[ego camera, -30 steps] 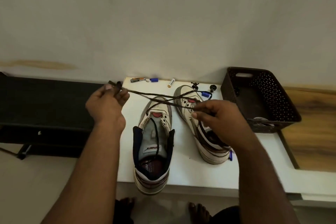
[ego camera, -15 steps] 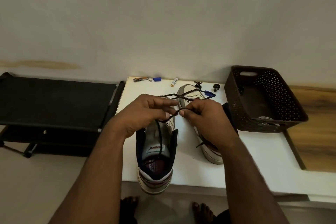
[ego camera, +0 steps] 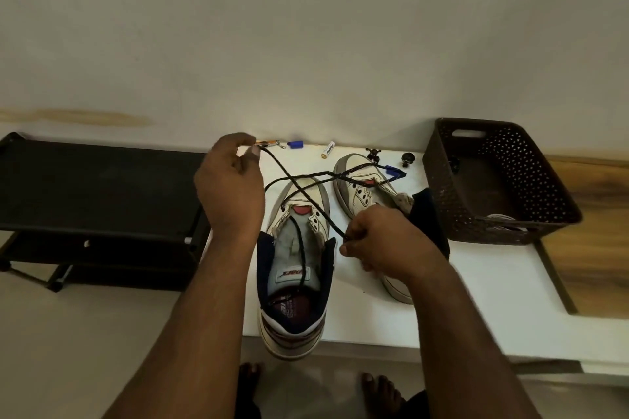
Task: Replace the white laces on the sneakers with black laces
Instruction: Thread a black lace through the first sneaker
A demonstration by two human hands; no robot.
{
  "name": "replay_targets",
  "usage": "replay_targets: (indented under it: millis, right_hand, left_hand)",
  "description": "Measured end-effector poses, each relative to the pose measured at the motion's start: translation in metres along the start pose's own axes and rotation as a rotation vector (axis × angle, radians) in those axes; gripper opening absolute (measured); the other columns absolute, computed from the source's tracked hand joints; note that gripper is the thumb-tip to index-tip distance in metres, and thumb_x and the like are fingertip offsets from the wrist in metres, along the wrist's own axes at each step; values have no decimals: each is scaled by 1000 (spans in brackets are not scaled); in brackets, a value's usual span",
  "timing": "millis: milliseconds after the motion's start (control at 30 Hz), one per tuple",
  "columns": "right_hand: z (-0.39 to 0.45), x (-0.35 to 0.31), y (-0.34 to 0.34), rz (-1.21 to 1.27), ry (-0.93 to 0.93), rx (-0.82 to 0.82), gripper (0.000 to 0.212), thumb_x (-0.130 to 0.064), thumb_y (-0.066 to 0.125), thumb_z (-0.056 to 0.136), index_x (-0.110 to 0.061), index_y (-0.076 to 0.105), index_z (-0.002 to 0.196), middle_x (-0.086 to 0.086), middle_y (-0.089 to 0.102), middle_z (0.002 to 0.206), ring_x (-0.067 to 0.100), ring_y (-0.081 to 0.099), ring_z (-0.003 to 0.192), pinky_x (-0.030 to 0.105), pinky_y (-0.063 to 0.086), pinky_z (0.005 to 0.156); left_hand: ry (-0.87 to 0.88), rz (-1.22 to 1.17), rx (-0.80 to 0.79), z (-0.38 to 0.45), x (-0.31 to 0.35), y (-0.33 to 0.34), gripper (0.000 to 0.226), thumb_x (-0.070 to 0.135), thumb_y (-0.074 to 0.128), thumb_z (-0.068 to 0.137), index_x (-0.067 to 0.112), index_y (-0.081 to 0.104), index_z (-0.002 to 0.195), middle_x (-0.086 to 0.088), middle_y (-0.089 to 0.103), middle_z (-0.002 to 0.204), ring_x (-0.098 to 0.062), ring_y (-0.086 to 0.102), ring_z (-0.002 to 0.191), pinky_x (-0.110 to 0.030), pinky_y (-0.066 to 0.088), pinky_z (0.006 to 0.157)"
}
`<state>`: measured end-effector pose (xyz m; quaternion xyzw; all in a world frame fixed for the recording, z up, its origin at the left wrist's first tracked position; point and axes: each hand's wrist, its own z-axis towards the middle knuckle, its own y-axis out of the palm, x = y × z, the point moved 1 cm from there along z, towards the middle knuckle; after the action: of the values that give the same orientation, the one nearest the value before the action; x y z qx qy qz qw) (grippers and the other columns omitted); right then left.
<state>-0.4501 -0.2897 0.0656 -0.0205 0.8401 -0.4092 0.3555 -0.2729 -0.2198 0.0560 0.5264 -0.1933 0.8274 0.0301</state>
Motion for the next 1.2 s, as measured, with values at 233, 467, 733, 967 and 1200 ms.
replay_targets:
  millis: [233,467,733,967,1200]
  right_hand:
    - [32,-3,13,177,-59,516,24,-8,62,90,-12,71,111,4,72,105,11,60,87,9,36,77]
    - [63,-3,39,106,-148,537,29,5,57,83,-11,71,104,4,72,102,17,65,95,15,41,80]
    - [75,7,56,370,-73,578,27,10,60,78,-11,65,95,5,70,92,17,65,87,19,46,74]
    - [76,10,63,494,-70,652,29,10,57,82,-10,61,104,8,69,95,20,66,89,32,53,81]
    - [80,12,63,479,-69,616,32,10,55,83,-13,54,104,0,61,80,15,61,74,15,46,61]
  left_hand:
    - [-146,267,-610,-14,-1,23,26,-9,61,81,15,68,89,1,65,101,-14,61,94,-6,43,71]
    - [-163,842,-851,-26,-13,53,28,16,61,90,16,67,118,-10,66,113,-26,64,101,-34,50,86]
    - [-204,707,-721,-31,-29,48,19,18,61,88,16,71,104,-8,69,104,-27,65,93,-34,53,82]
    - [-318,648,-869,-29,-29,52,30,26,68,88,13,70,115,-12,68,111,-26,63,103,-31,47,85]
    - [-314,497,-737,-38,-29,50,28,8,60,89,17,72,112,-9,71,109,-26,64,97,-29,48,80]
